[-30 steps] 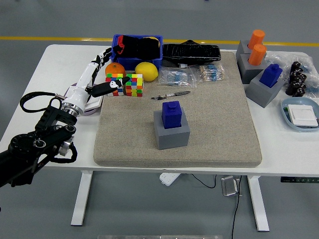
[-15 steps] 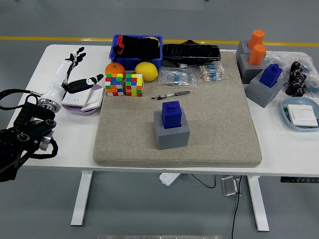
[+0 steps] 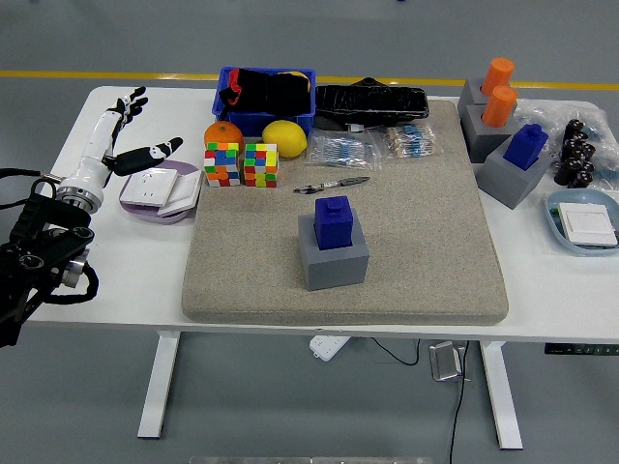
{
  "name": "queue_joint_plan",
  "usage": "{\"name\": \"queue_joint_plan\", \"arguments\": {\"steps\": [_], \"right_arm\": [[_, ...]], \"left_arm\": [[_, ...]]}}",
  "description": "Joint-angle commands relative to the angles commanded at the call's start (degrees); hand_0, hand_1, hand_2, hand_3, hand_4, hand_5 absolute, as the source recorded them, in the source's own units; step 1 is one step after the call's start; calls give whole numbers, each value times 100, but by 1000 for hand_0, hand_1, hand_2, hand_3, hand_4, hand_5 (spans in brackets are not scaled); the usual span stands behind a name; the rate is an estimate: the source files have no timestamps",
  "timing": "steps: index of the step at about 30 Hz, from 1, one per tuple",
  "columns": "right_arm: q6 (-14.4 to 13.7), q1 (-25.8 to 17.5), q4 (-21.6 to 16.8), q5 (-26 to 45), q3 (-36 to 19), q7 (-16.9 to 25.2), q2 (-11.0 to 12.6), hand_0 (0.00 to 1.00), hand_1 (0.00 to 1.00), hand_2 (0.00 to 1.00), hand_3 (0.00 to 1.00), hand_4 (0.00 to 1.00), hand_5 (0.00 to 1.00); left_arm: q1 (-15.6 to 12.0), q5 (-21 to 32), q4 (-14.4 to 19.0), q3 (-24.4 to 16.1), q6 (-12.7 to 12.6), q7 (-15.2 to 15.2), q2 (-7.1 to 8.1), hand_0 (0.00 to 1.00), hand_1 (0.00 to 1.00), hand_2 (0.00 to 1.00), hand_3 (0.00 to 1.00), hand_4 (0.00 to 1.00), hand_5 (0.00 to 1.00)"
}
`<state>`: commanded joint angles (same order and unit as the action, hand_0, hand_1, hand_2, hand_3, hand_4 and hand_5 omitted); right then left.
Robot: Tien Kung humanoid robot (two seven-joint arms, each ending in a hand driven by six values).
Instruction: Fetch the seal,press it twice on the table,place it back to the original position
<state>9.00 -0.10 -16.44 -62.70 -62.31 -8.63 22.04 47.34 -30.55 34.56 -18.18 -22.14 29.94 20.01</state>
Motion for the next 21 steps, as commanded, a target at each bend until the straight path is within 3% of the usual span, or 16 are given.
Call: {"name": "queue_joint_plan", "arguments": {"steps": [21], "right_arm": [[-2, 45, -4, 11, 74, 1, 47, 832, 761, 752, 693, 751, 375]], "left_arm": [[119, -46, 9, -16, -9, 8, 93, 923, 898, 908, 944, 881, 224]]}}
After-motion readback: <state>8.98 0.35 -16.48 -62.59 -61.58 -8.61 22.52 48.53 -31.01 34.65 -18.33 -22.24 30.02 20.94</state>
